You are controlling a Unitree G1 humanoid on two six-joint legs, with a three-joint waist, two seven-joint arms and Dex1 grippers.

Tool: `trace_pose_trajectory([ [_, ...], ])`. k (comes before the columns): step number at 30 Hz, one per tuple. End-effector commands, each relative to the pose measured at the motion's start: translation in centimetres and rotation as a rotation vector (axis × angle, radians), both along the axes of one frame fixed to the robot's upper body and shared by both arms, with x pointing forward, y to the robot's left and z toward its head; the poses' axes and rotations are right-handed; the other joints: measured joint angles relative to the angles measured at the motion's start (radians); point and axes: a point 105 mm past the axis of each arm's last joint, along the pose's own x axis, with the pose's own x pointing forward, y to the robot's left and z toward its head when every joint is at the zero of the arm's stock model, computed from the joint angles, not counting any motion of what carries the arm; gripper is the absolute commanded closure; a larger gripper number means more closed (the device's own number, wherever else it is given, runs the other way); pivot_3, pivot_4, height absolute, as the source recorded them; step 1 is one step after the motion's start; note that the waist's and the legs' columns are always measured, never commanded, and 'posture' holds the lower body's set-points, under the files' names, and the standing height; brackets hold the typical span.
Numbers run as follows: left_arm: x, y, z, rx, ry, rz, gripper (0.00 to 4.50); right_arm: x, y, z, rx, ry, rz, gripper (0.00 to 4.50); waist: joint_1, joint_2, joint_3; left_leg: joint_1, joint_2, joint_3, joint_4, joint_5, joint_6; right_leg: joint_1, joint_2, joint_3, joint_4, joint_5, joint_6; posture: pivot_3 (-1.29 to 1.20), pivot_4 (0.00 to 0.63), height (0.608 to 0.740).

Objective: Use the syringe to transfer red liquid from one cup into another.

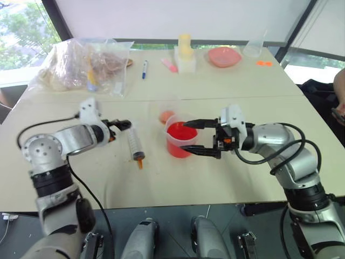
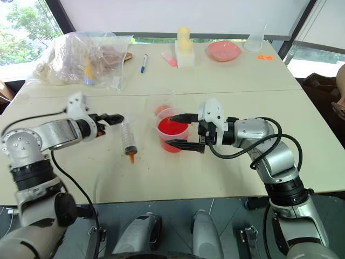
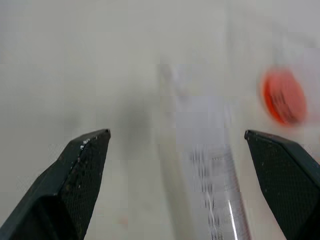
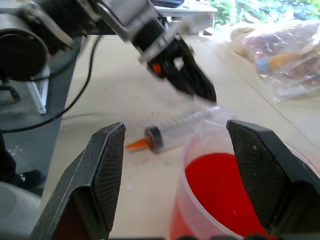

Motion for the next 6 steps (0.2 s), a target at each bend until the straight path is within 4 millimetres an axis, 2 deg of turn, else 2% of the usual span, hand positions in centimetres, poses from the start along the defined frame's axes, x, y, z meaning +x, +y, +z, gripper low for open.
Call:
trace_pose_trajectory([
  [1,-0.4,-1.0,3.0,0.082,-0.229,-0.119,0.04,0.1,-1.4,0.9,0.017,-0.026,-0.058,1.12,0.004,0.000,0.000,0.000,0.000,0.000,0.000,0.000,0.000,0.000,0.000,0.000,0.000,0.000,0.000,0.00,0.150,0.740],
  [4,-1.2,0.0,4.7,0.106,-0.373,-0.164,0.04,0.2,-3.4,1.0,0.025,-0.003,-0.148,1.12,0.010,0.000,0.000,0.000,0.000,0.000,0.000,0.000,0.001,0.002,-0.001,0.000,-0.002,0.000,-0.001,0.00,0.150,0.740],
  [6,-2.0,1.3,5.0,0.214,-0.438,-0.178,0.04,0.2,-5.2,1.7,0.060,0.016,-0.227,1.12,0.010,0.000,0.000,-0.001,0.001,0.000,0.000,0.000,0.001,0.001,0.000,0.000,-0.004,-0.002,-0.003,0.00,0.150,0.740],
])
